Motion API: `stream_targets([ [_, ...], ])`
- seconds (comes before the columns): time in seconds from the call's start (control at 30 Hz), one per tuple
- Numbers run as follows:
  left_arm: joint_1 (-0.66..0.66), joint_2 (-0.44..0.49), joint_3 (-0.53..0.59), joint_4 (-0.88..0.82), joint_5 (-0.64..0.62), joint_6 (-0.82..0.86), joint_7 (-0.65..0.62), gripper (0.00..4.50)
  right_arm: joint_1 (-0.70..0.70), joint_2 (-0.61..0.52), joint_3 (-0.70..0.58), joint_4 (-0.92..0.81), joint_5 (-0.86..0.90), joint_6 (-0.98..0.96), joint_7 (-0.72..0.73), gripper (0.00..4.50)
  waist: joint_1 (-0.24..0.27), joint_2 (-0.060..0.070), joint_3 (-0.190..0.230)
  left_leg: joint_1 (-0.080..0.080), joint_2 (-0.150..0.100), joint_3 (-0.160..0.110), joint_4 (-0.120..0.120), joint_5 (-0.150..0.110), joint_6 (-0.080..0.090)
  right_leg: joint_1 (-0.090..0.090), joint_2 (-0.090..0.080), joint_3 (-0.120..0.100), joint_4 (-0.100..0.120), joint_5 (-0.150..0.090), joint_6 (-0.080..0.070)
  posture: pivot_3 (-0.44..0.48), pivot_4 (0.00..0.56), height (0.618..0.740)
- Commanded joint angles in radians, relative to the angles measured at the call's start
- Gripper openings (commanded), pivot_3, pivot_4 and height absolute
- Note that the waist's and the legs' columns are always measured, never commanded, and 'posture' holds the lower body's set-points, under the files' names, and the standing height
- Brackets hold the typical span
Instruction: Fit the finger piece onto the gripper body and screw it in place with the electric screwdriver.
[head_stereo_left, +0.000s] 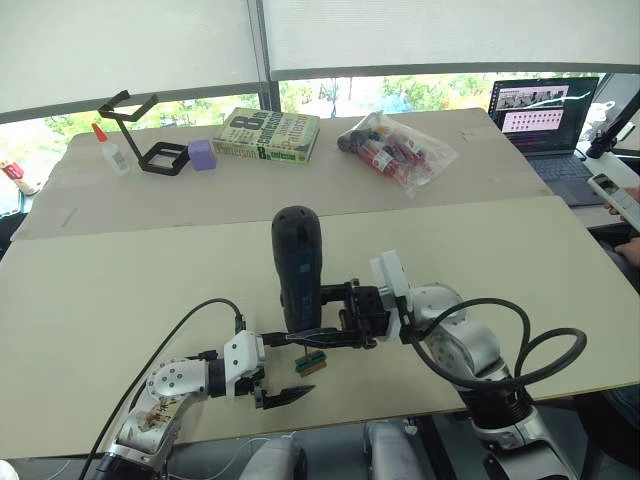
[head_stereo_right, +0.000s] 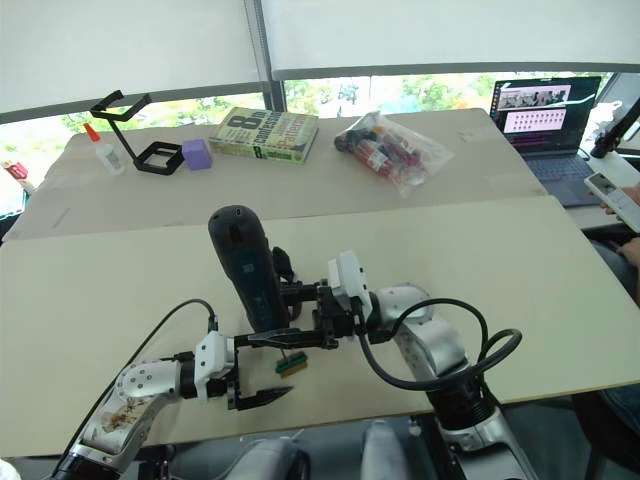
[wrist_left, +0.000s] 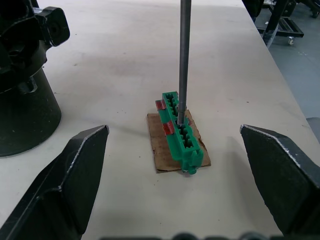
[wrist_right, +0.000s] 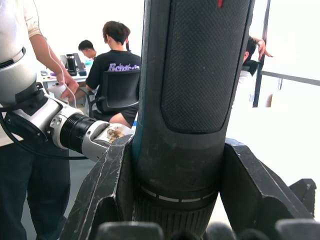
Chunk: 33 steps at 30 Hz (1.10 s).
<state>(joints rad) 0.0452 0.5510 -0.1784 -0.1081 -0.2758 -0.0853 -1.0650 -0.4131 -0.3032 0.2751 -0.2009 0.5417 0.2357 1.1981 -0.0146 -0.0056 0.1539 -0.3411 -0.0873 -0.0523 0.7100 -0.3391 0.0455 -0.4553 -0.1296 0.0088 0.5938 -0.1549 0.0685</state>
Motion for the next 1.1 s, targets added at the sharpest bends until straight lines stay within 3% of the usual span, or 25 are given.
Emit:
stream_targets([
  [0.03,0.014,0.007,-0.007,0.007,0.011,0.007,0.003,4.46,-0.001,0.004,-0.022,-0.013,0.031,-0.005,0.011,1.98,0.000,0.000,0.000,0.000,0.000,0.000,0.000,0.000,0.000,0.000,0.000,0.000,0.000,0.000,0.000,0.000,0.150,0.740],
  [1.1,0.004,0.020,0.000,-0.081,-0.008,0.097,0.022,4.46,-0.004,0.010,-0.037,-0.020,0.069,0.016,0.028,1.98,0.000,0.000,0.000,-0.002,0.000,0.000,0.000,0.000,0.000,-0.001,0.000,0.000,0.000,0.000,0.000,0.000,0.150,0.740],
])
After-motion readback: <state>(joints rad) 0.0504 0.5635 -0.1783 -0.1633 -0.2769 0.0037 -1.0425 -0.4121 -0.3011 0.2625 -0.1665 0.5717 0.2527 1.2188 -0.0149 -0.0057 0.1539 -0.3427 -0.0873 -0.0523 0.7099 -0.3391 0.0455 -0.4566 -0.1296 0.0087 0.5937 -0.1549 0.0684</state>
